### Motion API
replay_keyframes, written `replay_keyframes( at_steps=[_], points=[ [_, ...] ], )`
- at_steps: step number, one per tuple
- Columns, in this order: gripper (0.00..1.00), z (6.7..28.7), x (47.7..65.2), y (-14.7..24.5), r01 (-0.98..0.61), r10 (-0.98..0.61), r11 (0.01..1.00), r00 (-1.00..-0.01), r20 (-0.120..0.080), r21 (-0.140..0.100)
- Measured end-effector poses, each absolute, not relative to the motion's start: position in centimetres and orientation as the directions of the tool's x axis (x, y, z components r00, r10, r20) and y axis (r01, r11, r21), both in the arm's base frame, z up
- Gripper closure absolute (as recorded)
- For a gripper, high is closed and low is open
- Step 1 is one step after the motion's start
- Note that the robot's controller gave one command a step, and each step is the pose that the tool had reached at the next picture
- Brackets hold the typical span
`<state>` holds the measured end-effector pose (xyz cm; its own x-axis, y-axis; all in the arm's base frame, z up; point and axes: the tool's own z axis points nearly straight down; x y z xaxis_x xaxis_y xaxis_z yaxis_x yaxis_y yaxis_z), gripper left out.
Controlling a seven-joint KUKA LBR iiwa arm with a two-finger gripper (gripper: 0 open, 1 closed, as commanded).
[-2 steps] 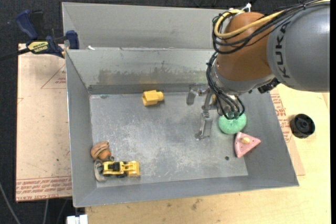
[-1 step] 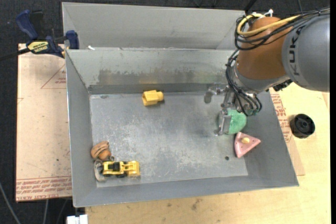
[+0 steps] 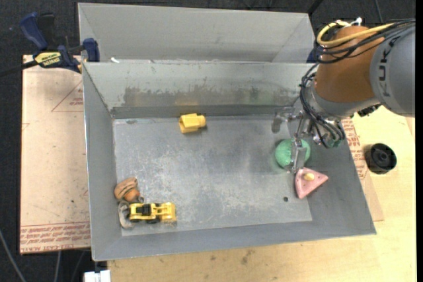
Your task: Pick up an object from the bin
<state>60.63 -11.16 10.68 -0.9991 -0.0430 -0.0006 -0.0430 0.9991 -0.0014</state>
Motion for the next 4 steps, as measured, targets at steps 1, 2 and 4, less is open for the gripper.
replay_keyframes(
  at_steps=[1,2,4],
  points=[
    [0.00,10.9,61.2,-14.5,0.075,0.075,0.997,-0.997,-0.005,0.001],
    [0.00,6.9,60.8,-15.0,-0.016,-0.016,1.000,-1.000,-0.002,0.001],
    [1.00,7.0,59.9,-14.1,0.261,0.261,0.965,-0.965,-0.001,0.001]
  ],
)
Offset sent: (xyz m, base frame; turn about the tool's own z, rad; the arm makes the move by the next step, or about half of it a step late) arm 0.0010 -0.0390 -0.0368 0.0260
